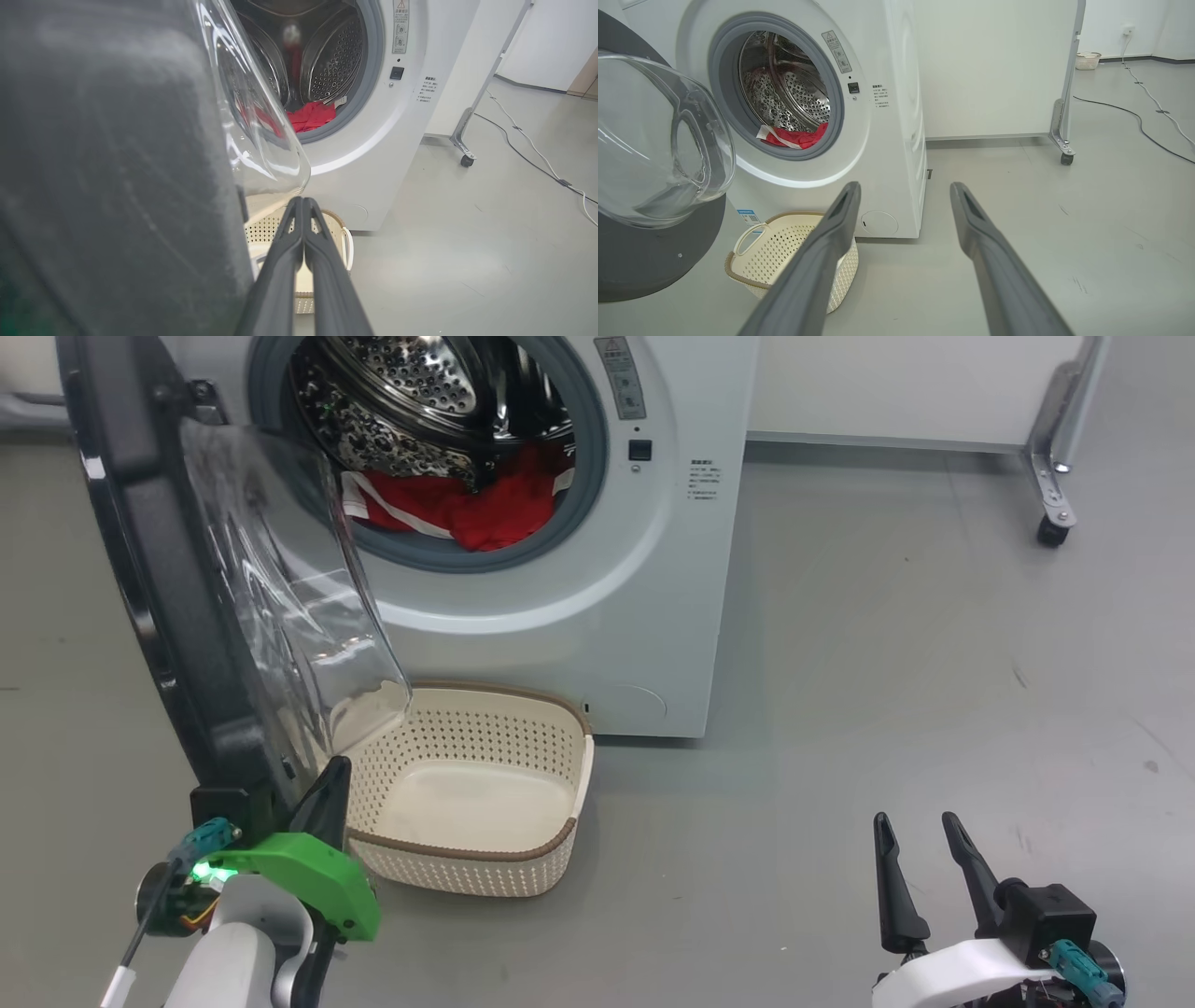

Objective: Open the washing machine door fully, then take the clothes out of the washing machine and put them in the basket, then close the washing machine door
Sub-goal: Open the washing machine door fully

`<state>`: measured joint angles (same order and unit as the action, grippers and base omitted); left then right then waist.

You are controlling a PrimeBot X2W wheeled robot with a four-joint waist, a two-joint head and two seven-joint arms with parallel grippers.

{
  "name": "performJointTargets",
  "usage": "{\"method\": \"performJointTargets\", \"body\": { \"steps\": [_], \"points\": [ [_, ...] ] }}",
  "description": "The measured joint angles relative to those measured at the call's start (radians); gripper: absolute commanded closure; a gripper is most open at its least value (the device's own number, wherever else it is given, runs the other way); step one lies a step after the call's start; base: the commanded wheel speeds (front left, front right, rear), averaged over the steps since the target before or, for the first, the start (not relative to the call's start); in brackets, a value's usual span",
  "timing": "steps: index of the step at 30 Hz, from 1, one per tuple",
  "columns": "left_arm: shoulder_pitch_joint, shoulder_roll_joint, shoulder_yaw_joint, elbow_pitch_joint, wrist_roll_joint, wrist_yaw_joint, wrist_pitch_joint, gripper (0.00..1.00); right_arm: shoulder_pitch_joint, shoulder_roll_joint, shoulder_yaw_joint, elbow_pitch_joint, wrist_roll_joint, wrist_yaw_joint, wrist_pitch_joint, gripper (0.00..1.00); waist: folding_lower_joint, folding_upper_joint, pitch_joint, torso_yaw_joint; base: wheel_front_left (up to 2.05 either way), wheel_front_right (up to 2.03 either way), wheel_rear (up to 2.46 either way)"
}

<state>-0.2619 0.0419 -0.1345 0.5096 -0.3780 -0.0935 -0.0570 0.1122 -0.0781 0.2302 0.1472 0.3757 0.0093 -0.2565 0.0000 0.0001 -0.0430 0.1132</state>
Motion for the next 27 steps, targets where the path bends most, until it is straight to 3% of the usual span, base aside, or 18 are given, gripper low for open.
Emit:
{"method": "performJointTargets", "body": {
  "steps": [16, 27],
  "points": [
    [-0.006, 0.026, 0.040, 0.013, -0.010, 0.002, -0.016, 1.00, 0.000, 0.013, 0.010, 0.002, -0.010, 0.010, 0.000, 0.00, 0.0000, 0.0000, 0.005, 0.137, 0.00, 0.00, 0.00],
    [-0.006, 0.091, 0.138, 0.002, -0.056, 0.026, -0.033, 1.00, -0.003, 0.015, 0.052, 0.008, -0.032, 0.021, 0.000, 0.00, 0.0000, -0.0001, 0.062, 0.161, 0.00, 0.00, 0.00]
  ]
}}
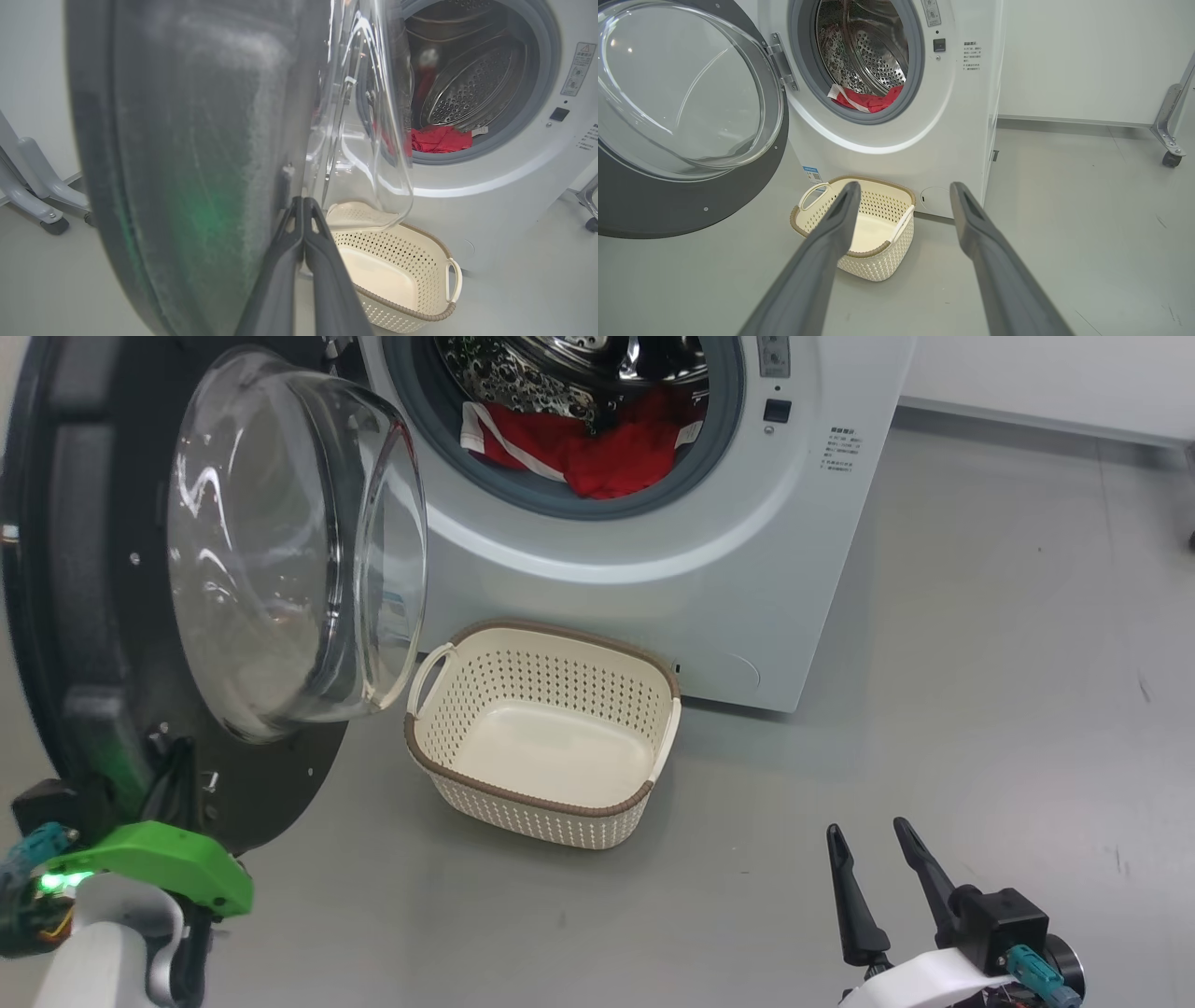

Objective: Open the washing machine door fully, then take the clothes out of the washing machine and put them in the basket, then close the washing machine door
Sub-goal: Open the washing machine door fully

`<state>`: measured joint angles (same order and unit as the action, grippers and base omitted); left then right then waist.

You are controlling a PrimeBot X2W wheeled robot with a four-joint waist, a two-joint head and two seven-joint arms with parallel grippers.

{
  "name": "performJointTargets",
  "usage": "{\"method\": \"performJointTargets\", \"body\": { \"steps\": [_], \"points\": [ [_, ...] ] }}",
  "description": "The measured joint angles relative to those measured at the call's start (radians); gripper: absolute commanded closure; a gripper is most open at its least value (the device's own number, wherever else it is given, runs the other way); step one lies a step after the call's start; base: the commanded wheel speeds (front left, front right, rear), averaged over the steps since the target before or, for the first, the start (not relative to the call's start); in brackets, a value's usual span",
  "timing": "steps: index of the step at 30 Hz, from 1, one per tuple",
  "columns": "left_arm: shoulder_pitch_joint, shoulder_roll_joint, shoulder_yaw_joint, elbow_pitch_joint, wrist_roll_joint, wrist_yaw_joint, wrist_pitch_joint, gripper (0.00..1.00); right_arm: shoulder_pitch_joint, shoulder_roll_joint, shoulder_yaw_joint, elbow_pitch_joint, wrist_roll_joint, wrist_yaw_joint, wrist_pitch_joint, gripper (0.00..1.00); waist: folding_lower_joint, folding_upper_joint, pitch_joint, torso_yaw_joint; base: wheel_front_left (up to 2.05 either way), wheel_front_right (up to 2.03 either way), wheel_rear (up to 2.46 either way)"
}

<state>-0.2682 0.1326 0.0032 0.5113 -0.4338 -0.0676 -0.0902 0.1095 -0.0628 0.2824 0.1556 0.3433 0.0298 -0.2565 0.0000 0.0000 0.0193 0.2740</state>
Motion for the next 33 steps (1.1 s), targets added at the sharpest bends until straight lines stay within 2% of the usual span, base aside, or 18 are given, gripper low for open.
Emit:
{"method": "performJointTargets", "body": {
  "steps": [18, 24, 33],
  "points": [
    [-0.062, 0.118, 0.185, -0.030, -0.094, 0.033, -0.018, 1.00, -0.094, -0.008, 0.016, -0.002, -0.046, 0.003, 0.000, 0.00, 0.0000, 0.0000, 0.158, -0.045, 0.00, 0.00, 0.00],
    [-0.093, 0.168, 0.250, -0.011, -0.122, 0.051, -0.016, 1.00, -0.127, -0.017, 0.014, -0.004, -0.054, 0.003, 0.004, 0.00, 0.0000, 0.0000, 0.216, -0.062, 0.00, 0.00, 0.00],
    [-0.128, 0.209, 0.319, 0.042, -0.165, 0.063, -0.010, 1.00, -0.163, -0.032, 0.006, -0.004, -0.064, -0.005, 0.004, 0.00, 0.0000, 0.0000, 0.284, -0.082, 0.00, 0.00, 0.00]
  ]
}}
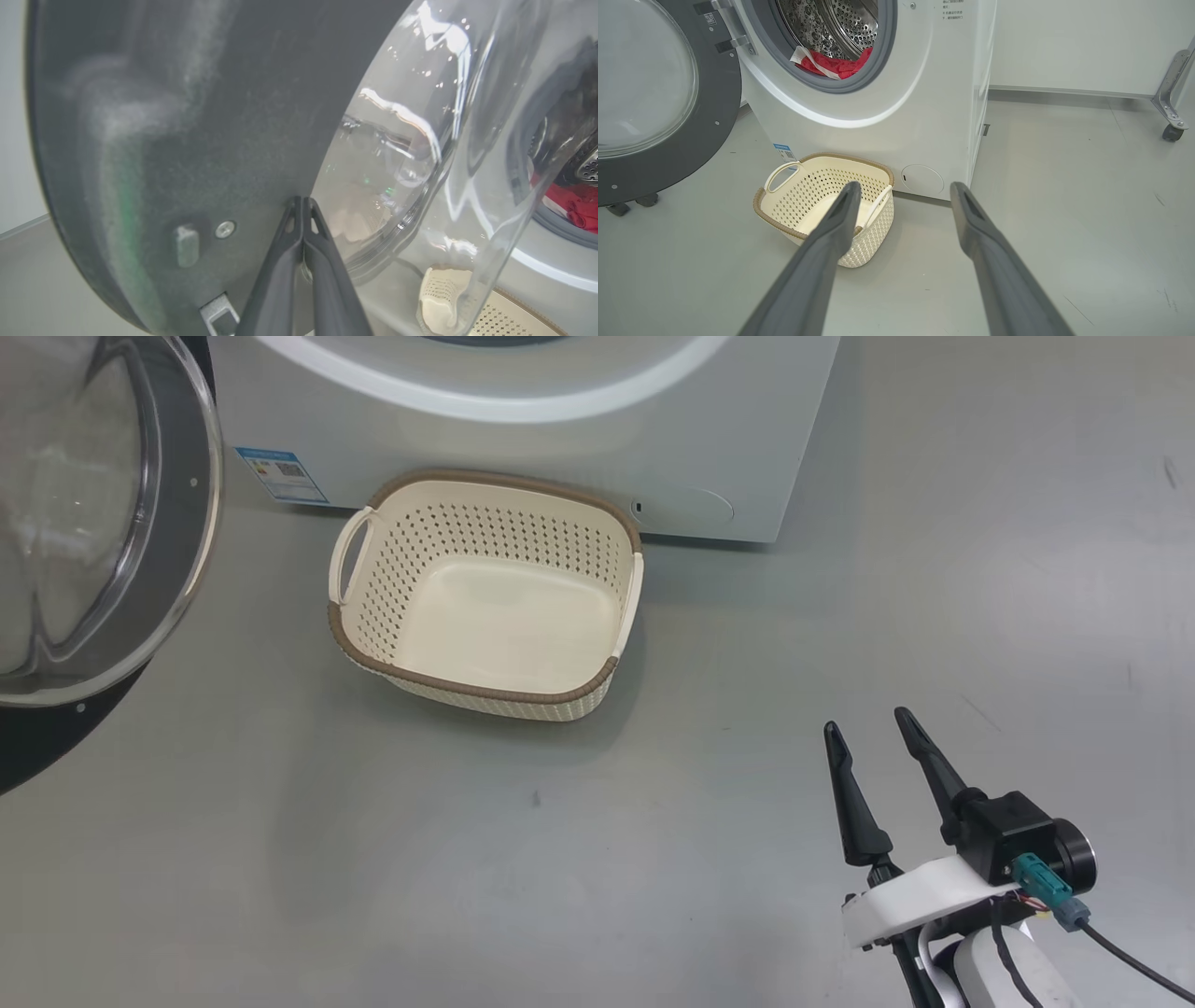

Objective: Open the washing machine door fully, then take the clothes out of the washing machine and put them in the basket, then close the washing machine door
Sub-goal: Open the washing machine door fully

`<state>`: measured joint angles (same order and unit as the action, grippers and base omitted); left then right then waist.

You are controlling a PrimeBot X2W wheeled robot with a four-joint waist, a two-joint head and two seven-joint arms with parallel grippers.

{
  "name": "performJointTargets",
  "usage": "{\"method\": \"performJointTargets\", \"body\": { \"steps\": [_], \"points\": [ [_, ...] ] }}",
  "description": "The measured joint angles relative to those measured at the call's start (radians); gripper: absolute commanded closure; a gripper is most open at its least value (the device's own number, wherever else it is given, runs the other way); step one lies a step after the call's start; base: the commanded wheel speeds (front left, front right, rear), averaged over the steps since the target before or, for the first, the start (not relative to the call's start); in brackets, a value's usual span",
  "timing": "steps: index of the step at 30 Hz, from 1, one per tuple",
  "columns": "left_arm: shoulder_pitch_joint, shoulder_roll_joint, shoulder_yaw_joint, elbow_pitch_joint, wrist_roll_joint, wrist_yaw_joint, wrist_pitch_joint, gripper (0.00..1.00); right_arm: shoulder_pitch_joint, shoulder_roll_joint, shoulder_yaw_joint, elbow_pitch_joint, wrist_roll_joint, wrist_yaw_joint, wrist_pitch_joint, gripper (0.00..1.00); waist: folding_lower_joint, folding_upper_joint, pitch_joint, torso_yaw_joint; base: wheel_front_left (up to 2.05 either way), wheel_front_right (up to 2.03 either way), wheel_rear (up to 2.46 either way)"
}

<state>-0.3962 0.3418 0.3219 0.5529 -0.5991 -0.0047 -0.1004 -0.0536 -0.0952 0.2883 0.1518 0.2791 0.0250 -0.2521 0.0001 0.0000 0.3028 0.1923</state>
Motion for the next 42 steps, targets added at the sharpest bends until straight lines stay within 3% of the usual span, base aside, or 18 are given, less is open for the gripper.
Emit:
{"method": "performJointTargets", "body": {
  "steps": [13, 20, 42],
  "points": [
    [-0.056, 0.065, 0.074, 0.105, -0.053, 0.009, 0.007, 1.00, -0.035, -0.015, -0.005, -0.005, -0.019, -0.002, 0.009, 0.00, 0.0000, 0.0000, 0.074, -0.007, 0.00, 0.00, 0.00],
    [-0.091, 0.072, 0.073, 0.142, -0.054, 0.001, -0.008, 1.00, -0.046, -0.023, -0.011, -0.003, -0.019, -0.002, 0.010, 0.00, 0.0000, 0.0000, 0.091, -0.006, 0.00, 0.00, 0.00],
    [-0.093, 0.058, -0.055, 0.225, 0.033, -0.063, -0.077, 1.00, -0.046, 0.002, -0.017, 0.077, 0.005, 0.001, 0.008, 0.00, 0.0000, 0.0000, -0.034, -0.011, 0.00, 0.00, 0.00]
  ]
}}
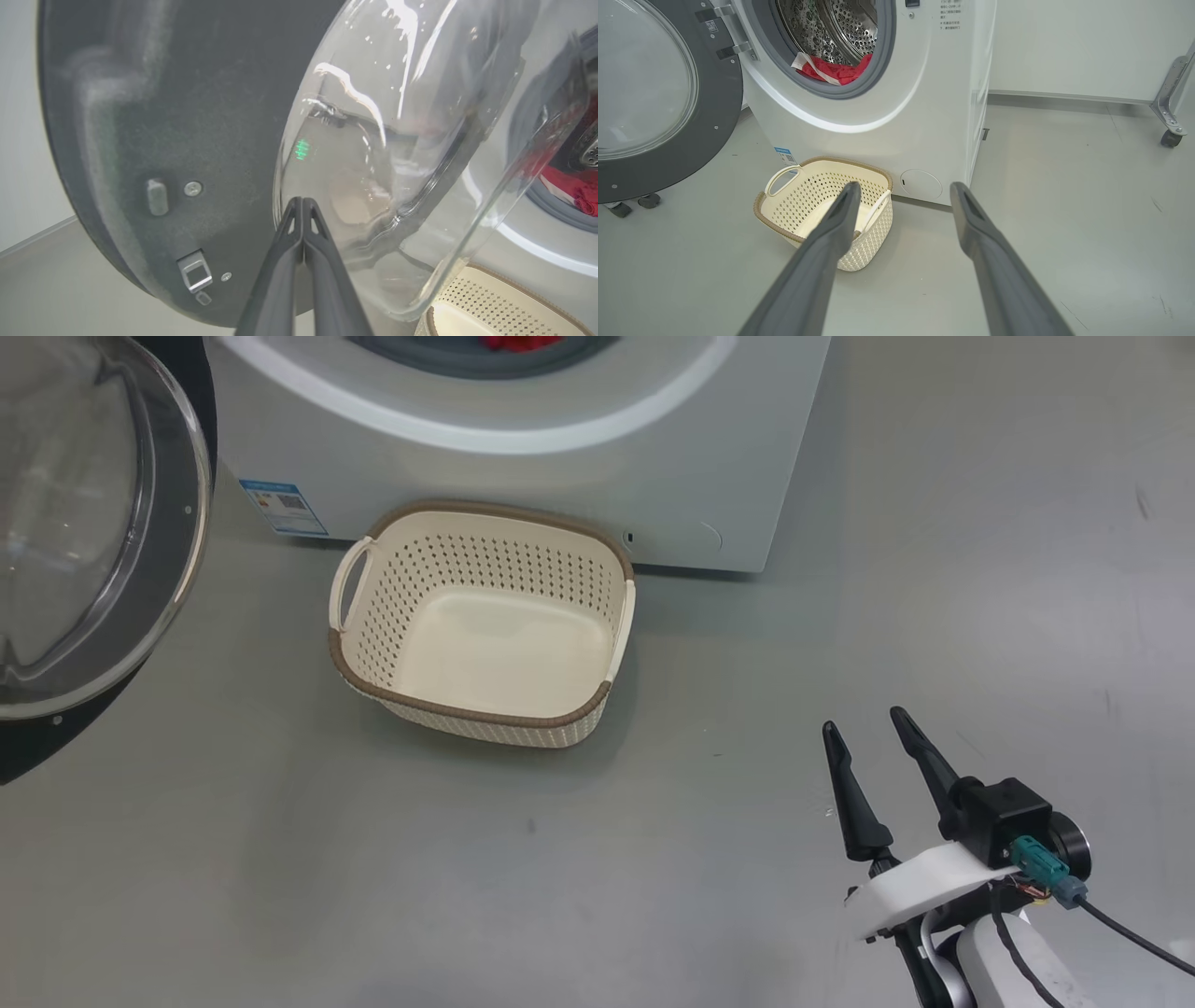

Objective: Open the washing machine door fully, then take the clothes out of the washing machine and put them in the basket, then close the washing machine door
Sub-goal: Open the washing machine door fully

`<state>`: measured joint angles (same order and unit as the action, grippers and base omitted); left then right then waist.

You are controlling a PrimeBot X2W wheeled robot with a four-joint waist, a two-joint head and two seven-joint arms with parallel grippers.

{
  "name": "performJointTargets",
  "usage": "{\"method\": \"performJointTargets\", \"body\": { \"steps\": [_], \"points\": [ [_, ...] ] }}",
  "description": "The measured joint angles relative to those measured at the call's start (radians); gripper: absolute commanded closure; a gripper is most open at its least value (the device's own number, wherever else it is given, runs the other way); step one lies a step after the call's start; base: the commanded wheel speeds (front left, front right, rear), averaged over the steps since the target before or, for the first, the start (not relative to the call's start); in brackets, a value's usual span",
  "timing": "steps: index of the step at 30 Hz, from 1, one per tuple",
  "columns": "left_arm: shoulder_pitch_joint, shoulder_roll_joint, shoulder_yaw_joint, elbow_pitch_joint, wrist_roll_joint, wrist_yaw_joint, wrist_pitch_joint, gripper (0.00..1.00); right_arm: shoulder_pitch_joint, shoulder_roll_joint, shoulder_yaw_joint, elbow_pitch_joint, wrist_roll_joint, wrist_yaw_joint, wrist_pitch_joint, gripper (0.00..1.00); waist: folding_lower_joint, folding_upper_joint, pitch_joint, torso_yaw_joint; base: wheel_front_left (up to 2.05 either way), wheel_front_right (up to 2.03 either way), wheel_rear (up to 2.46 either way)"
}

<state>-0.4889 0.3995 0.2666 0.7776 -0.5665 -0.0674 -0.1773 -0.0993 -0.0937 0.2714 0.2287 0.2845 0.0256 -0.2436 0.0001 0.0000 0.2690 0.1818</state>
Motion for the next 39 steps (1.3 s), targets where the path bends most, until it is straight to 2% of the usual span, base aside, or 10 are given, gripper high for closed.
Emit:
{"method": "performJointTargets", "body": {
  "steps": [9, 17, 23, 28, 36, 39],
  "points": [
    [0.071, -0.061, -0.093, -0.007, 0.048, -0.028, -0.011, 1.00, 0.017, 0.005, -0.015, 0.024, 0.023, 0.004, -0.001, 0.00, 0.0000, 0.0000, -0.110, -0.013, 0.00, 0.00, 0.00],
    [0.157, -0.107, -0.135, -0.036, 0.048, -0.045, -0.018, 1.00, 0.069, 0.016, -0.015, 0.039, 0.032, 0.011, -0.004, 0.00, 0.0000, 0.0000, -0.216, -0.044, 0.00, 0.00, 0.00],
    [0.232, -0.147, -0.174, -0.082, 0.046, -0.052, -0.019, 1.00, 0.093, 0.013, -0.017, 0.037, 0.034, 0.017, -0.004, 0.00, 0.0000, 0.0000, -0.276, -0.092, 0.00, 0.00, 0.00],
    [0.286, -0.207, -0.208, -0.138, 0.031, -0.053, -0.029, 1.00, 0.105, 0.003, -0.033, 0.021, 0.034, 0.017, -0.004, 0.00, 0.0000, 0.0000, -0.310, -0.141, 0.00, 0.00, 0.00],
    [0.365, -0.248, -0.258, -0.234, 0.049, -0.053, -0.054, 1.00, 0.131, -0.010, -0.055, 0.001, 0.035, 0.016, -0.004, 0.00, 0.0000, 0.0000, -0.340, -0.204, 0.00, 0.00, 0.00],
    [0.388, -0.268, -0.271, -0.270, 0.049, -0.053, -0.054, 1.00, 0.136, -0.012, -0.077, -0.017, 0.041, 0.006, -0.004, 0.00, 0.0000, 0.0000, -0.346, -0.219, 0.00, 0.00, 0.00]
  ]
}}
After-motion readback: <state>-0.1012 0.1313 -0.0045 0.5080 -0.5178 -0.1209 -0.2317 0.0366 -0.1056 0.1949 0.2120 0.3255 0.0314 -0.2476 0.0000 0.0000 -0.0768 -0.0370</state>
